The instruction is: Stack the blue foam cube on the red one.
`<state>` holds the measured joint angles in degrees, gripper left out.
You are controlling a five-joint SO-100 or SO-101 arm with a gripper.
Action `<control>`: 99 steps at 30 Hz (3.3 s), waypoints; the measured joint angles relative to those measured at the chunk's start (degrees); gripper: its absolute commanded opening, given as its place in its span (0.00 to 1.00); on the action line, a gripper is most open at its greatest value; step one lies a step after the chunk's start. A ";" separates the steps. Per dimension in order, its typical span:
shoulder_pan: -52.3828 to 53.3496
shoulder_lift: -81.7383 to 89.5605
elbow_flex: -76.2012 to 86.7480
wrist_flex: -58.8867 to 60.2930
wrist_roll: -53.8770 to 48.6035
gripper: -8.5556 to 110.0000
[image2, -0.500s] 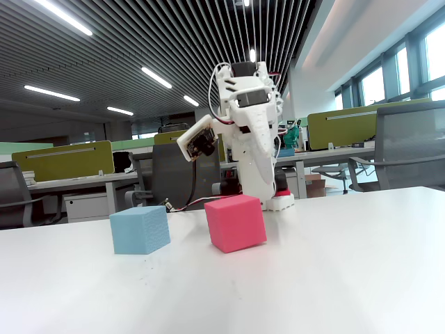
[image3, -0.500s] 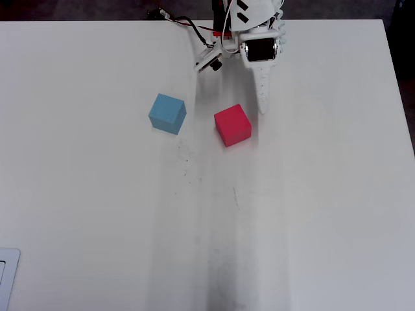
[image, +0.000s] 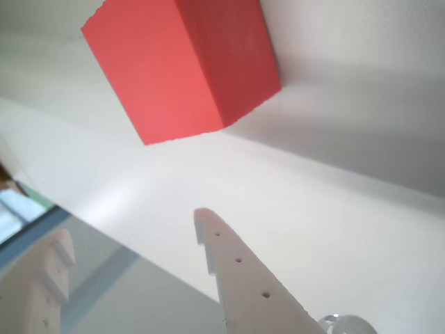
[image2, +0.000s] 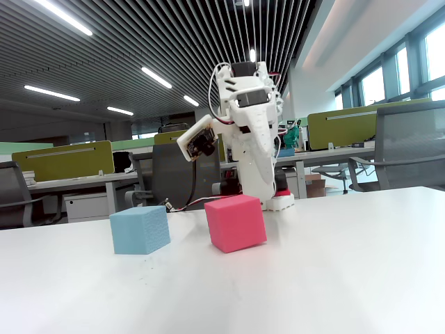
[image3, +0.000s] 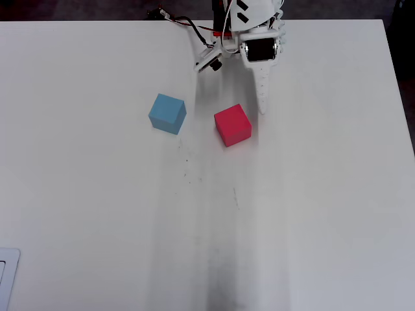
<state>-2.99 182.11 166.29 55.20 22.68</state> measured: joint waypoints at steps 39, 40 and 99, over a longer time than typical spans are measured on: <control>0.00 0.00 0.00 0.00 0.00 0.27; 0.00 0.00 0.00 0.00 0.00 0.27; 47.37 -55.72 -40.61 10.37 -21.27 0.43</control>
<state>44.38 126.39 125.68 65.57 1.41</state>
